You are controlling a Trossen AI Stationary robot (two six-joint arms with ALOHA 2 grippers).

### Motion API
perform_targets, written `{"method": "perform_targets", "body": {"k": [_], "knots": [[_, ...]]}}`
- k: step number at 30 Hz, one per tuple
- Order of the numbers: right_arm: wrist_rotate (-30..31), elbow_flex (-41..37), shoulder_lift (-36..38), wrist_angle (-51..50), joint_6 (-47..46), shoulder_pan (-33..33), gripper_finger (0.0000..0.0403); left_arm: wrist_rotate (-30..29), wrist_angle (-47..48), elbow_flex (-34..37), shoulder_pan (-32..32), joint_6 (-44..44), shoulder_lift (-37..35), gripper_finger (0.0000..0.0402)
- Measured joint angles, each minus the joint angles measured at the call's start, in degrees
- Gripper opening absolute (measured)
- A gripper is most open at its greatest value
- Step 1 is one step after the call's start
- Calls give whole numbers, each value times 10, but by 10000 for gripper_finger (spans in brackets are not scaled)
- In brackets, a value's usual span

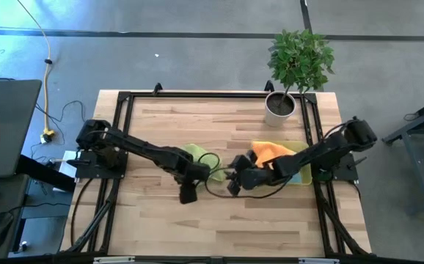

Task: Fold microfiber towels
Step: Fold the green microfiber cloth

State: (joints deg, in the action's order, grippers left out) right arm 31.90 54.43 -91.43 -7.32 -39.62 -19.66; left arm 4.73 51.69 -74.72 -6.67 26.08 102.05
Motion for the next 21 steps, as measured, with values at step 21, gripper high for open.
{"method": "perform_targets", "body": {"k": [21], "knots": [[-103, 0, -166, 96, 271, 28, 133, 30, 149, -6, -51, 8, -65, 138]]}}
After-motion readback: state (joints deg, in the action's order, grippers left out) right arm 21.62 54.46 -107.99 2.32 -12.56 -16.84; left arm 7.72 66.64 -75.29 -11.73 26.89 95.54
